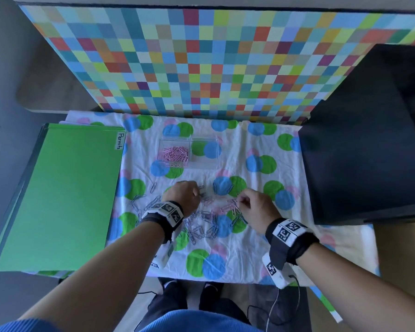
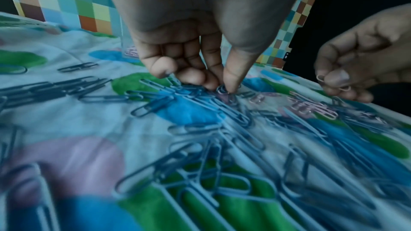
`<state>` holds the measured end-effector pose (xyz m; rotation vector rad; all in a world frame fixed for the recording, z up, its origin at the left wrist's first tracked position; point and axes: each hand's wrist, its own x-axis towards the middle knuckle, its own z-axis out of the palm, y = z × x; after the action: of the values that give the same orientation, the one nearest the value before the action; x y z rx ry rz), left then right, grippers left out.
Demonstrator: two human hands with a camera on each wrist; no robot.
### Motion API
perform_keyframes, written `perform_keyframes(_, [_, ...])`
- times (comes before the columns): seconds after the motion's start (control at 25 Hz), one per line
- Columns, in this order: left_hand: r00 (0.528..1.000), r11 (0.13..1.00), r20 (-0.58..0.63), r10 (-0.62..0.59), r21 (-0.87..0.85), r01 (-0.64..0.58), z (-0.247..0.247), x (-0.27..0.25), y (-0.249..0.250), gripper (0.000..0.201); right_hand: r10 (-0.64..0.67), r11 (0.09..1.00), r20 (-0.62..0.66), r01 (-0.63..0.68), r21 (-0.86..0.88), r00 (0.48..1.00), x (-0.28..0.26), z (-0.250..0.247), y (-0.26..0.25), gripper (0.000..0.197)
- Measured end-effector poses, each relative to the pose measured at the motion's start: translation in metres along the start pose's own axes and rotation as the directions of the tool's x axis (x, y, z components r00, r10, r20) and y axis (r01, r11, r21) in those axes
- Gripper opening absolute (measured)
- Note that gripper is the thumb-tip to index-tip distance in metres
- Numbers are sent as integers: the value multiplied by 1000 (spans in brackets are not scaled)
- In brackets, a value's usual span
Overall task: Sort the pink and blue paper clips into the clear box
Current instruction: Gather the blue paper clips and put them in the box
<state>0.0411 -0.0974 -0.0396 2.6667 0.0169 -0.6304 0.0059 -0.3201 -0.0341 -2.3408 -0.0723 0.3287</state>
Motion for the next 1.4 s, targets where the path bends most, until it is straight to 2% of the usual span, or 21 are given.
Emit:
perform_keyframes(0.08, [999,1000,-28,-19,-18,18,-1,1,-1,6,129,985,-14,-126,121,992,2,-6,0,10])
perform_keyframes(0.2, [996,990,-55,-65,-125,57,-5,1,1,11,268,901,67,-274,336,961,8,-8,-3,18])
perform_keyframes(0.24, [995,987,-67,-80,-146,69,-6,2,1,11,289,882,89,-301,363,953,10,-7,-5,21])
perform_keyframes(0.32, [991,988,-99,-91,-133,77,-10,2,-2,11,288,905,100,-305,296,952,13,-5,-9,22])
perform_keyframes(0.4, [985,989,-158,-63,-140,40,-11,1,-3,18,242,950,98,-256,179,965,15,-1,-17,16])
perform_keyframes(0.48, [981,991,-190,25,-126,-50,-8,-3,2,19,130,991,107,-132,14,986,13,5,-24,9])
perform_keyframes(0.6, [984,991,-112,136,37,-132,2,-11,9,14,-40,960,200,93,-263,979,8,15,-25,11])
perform_keyframes(0.72, [995,992,-71,76,104,-68,5,-8,7,15,-118,916,235,197,-349,965,8,23,-22,8])
perform_keyframes(0.84, [998,996,-53,19,86,-14,5,-5,6,16,-130,911,231,208,-356,964,7,27,-21,6])
perform_keyframes(0.96, [998,999,-67,4,41,-2,5,-6,5,15,-128,961,171,165,-223,977,5,26,-21,8])
perform_keyframes(1.0, [997,1000,-77,4,27,-2,5,-6,3,14,-88,985,129,106,-136,988,6,25,-21,8])
perform_keyframes(1.08, [997,1000,-78,10,28,-7,5,-5,1,13,78,996,74,-81,39,994,11,20,-22,8])
perform_keyframes(1.16, [998,999,-68,16,46,-13,4,-3,0,13,229,942,87,-243,231,970,21,16,-23,11])
perform_keyframes(1.28, [998,1000,-67,13,24,-12,0,-2,-2,11,330,791,179,-375,483,927,32,11,-26,21])
perform_keyframes(1.36, [996,997,-87,-7,-75,1,-4,-3,-3,9,368,717,230,-433,546,901,37,9,-29,25])
perform_keyframes(1.4, [994,987,-109,-25,-161,8,-5,-3,-3,9,373,716,249,-448,536,894,40,9,-30,28])
